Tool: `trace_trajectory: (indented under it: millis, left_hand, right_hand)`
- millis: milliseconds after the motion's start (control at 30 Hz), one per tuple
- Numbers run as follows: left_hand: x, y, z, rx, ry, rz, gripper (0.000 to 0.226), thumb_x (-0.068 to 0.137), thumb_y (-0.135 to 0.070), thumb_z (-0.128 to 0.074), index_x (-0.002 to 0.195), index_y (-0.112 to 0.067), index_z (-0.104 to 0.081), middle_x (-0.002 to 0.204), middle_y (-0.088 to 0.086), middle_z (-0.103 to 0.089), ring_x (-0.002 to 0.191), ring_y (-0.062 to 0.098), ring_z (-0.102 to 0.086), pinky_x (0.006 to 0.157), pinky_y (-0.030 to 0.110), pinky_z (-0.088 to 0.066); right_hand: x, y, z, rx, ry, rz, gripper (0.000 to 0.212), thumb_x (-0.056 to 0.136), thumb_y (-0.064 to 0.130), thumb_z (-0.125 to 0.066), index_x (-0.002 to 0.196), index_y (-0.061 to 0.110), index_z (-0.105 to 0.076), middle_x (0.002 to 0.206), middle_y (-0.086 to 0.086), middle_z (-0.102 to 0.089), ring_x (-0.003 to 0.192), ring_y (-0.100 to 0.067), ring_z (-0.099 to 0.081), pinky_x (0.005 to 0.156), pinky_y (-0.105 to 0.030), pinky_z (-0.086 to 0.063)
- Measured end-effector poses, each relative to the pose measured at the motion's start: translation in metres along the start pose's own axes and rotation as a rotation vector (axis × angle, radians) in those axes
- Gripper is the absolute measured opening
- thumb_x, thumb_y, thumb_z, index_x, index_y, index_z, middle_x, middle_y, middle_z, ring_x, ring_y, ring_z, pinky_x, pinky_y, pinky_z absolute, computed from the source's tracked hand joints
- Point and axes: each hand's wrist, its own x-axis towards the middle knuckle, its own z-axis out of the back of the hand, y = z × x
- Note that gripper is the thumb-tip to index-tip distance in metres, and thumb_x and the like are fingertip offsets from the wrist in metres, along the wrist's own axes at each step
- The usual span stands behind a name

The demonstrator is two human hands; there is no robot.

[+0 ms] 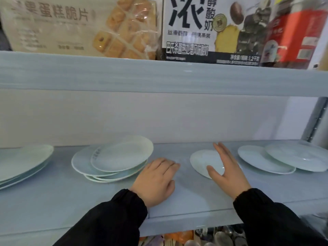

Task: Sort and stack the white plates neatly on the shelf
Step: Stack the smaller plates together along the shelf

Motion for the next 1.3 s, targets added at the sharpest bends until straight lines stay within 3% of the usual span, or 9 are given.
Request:
trace_trajectory:
  millis: [200, 300, 433, 767, 867, 967, 1133, 1200, 1300]
  left_hand:
    - [0.061, -0.047, -0.053, -0.048, 0.191, 0.139, 0.061, 0.088, -0.044, -0.042, 0.142, -0.016, -0.044, 0.138, 0.002, -0.052, 0.128, 0.022, -0.046, 0.102, 0.041, -0.044]
    - [0.089, -0.07, -0.082, -0.134, 0.332, 0.258, 0.08, 0.083, -0.06, -0.028, 0.153, -0.022, -0.023, 0.157, -0.001, -0.027, 0.147, 0.021, -0.018, 0.119, 0.038, -0.021]
    - [0.12, -0.098, -0.106, -0.124, 0.559, 0.321, 0.084, 0.084, -0.071, -0.028, 0.154, -0.036, 0.003, 0.163, -0.011, 0.006, 0.148, 0.016, 0.015, 0.12, 0.043, 0.001]
    - [0.106, -0.168, -0.065, -0.031, 0.703, 0.395, 0.105, 0.069, -0.094, -0.025, 0.152, -0.041, 0.012, 0.157, -0.019, 0.021, 0.145, 0.013, 0.026, 0.119, 0.048, 0.003]
    - [0.093, -0.191, -0.056, 0.045, 0.651, 0.334, 0.106, 0.066, -0.089, -0.038, 0.152, -0.042, 0.002, 0.159, -0.017, 0.009, 0.148, 0.014, 0.007, 0.118, 0.051, -0.014]
    - [0.083, -0.199, -0.06, 0.159, 0.537, 0.229, 0.087, 0.066, -0.07, -0.057, 0.143, -0.033, -0.04, 0.145, -0.005, -0.049, 0.129, 0.023, -0.052, 0.088, 0.045, -0.055]
    - [0.082, -0.196, -0.055, 0.265, 0.377, 0.048, 0.081, 0.061, -0.046, -0.076, 0.135, -0.021, -0.052, 0.131, 0.003, -0.062, 0.111, 0.024, -0.066, 0.067, 0.036, -0.061]
    - [0.092, -0.186, -0.04, 0.235, 0.272, 0.113, 0.073, 0.066, -0.029, -0.075, 0.135, -0.024, -0.051, 0.125, 0.0, -0.065, 0.099, 0.02, -0.07, 0.065, 0.031, -0.06]
    - [0.122, -0.165, -0.018, -0.099, 0.091, 0.525, 0.045, 0.094, -0.016, -0.053, 0.136, -0.031, -0.043, 0.108, 0.001, -0.066, 0.087, 0.025, -0.066, 0.069, 0.036, -0.053]
  right_hand:
    - [-0.004, -0.076, 0.061, -0.109, 0.116, -0.047, 0.077, 0.088, 0.046, -0.06, 0.142, 0.059, -0.007, 0.156, 0.026, -0.001, 0.146, 0.002, -0.001, 0.117, -0.03, -0.018]
    - [-0.005, -0.116, 0.088, -0.17, 0.183, -0.071, 0.08, 0.085, 0.052, -0.059, 0.147, 0.056, -0.009, 0.157, 0.027, 0.005, 0.146, 0.0, -0.001, 0.119, -0.035, -0.021]
    - [-0.005, -0.162, 0.115, -0.266, 0.25, -0.026, 0.082, 0.083, 0.058, -0.055, 0.148, 0.054, -0.005, 0.159, 0.024, 0.013, 0.146, 0.002, 0.009, 0.119, -0.036, -0.021]
    - [-0.003, -0.182, 0.122, -0.189, 0.287, 0.113, 0.085, 0.078, 0.069, -0.045, 0.15, 0.049, -0.004, 0.159, 0.02, 0.019, 0.146, -0.001, 0.014, 0.12, -0.033, -0.014]
    - [-0.003, -0.182, 0.122, -0.159, 0.299, 0.107, 0.082, 0.084, 0.063, -0.051, 0.15, 0.048, -0.005, 0.159, 0.019, 0.019, 0.146, -0.001, 0.012, 0.12, -0.033, -0.014]
    - [-0.004, -0.181, 0.122, -0.157, 0.328, 0.099, 0.081, 0.086, 0.061, -0.052, 0.151, 0.048, -0.005, 0.158, 0.021, 0.02, 0.146, -0.001, 0.011, 0.12, -0.034, -0.015]
    - [-0.006, -0.178, 0.127, -0.047, 0.315, 0.069, 0.075, 0.088, 0.06, -0.052, 0.149, 0.049, -0.011, 0.157, 0.026, 0.016, 0.143, 0.008, 0.003, 0.114, -0.028, -0.02]
    - [-0.006, -0.176, 0.13, 0.076, 0.234, 0.044, 0.068, 0.088, 0.063, -0.045, 0.148, 0.05, -0.017, 0.158, 0.028, 0.01, 0.135, 0.021, 0.001, 0.109, -0.023, -0.021]
    - [-0.005, -0.175, 0.133, 0.243, 0.093, -0.041, 0.066, 0.087, 0.058, -0.039, 0.148, 0.043, -0.022, 0.159, 0.023, 0.003, 0.13, 0.028, 0.003, 0.11, -0.019, -0.018]
